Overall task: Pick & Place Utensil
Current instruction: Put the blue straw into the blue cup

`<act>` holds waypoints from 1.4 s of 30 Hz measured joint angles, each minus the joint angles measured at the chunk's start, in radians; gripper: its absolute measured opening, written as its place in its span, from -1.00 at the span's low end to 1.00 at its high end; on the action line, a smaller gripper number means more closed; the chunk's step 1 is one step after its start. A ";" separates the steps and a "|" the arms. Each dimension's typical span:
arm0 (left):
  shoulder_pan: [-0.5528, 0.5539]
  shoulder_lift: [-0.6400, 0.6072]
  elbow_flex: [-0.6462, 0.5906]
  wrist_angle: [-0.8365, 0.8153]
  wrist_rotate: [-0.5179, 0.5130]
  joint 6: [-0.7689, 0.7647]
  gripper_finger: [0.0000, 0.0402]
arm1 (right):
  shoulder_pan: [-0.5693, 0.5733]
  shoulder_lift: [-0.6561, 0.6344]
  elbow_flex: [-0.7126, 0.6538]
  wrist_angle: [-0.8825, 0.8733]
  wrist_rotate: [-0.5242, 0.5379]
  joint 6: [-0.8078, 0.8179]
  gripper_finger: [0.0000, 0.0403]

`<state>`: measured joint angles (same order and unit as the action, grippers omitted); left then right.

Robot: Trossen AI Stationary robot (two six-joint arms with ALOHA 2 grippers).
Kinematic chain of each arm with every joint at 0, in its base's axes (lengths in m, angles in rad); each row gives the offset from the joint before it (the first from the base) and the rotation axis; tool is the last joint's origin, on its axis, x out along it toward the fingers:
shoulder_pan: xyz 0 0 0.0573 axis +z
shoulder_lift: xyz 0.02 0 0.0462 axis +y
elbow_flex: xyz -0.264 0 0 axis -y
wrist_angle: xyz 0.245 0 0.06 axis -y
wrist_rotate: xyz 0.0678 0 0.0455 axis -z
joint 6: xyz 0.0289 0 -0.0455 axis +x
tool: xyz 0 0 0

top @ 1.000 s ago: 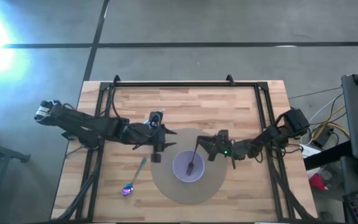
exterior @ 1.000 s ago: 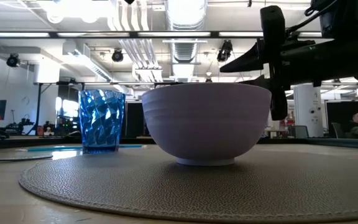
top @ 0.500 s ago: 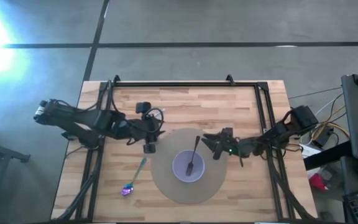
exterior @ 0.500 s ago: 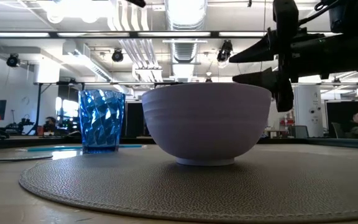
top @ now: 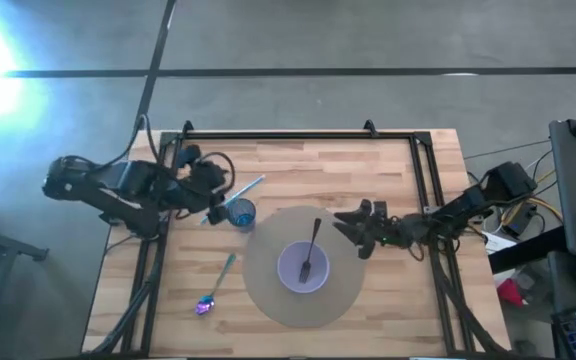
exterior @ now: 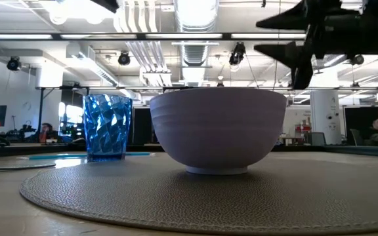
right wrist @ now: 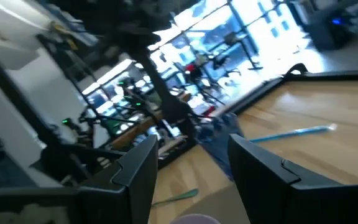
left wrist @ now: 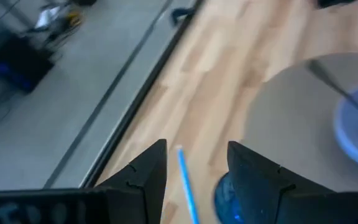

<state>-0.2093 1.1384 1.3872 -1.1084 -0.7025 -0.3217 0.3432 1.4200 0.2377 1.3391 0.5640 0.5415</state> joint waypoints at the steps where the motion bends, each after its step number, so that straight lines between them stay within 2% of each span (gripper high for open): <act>1: 0.012 -0.006 0.000 -0.016 -0.013 -0.019 -0.19 | 0.001 -0.013 -0.001 -0.001 -0.013 -0.012 -0.06; 8: 0.165 -0.017 0.000 -0.139 0.003 -0.066 -0.19 | 0.010 -0.067 -0.004 -0.005 -0.053 -0.049 -0.06; 15: 0.310 -0.017 -0.002 -0.233 0.192 -0.031 -0.19 | 0.014 -0.058 -0.005 -0.017 -0.071 -0.048 -0.06; 20: 0.312 -0.024 -0.037 -0.245 0.274 -0.031 -0.19 | 0.014 -0.059 -0.005 -0.026 -0.071 -0.048 -0.06; 26: 0.310 -0.065 -0.186 -0.219 0.304 -0.057 -0.19 | 0.014 -0.059 -0.005 -0.026 -0.073 -0.048 -0.06; 35: 0.310 -0.137 -0.393 -0.109 0.455 -0.084 -0.19 | 0.014 -0.059 -0.005 -0.026 -0.075 -0.048 -0.06; 42: 0.310 -0.155 -0.508 -0.058 0.508 -0.103 -0.19 | 0.014 -0.059 -0.005 -0.026 -0.075 -0.048 -0.06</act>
<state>0.1005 0.9836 0.8789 -1.1662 -0.1950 -0.4251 0.3576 1.3609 0.2325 1.3128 0.4885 0.4938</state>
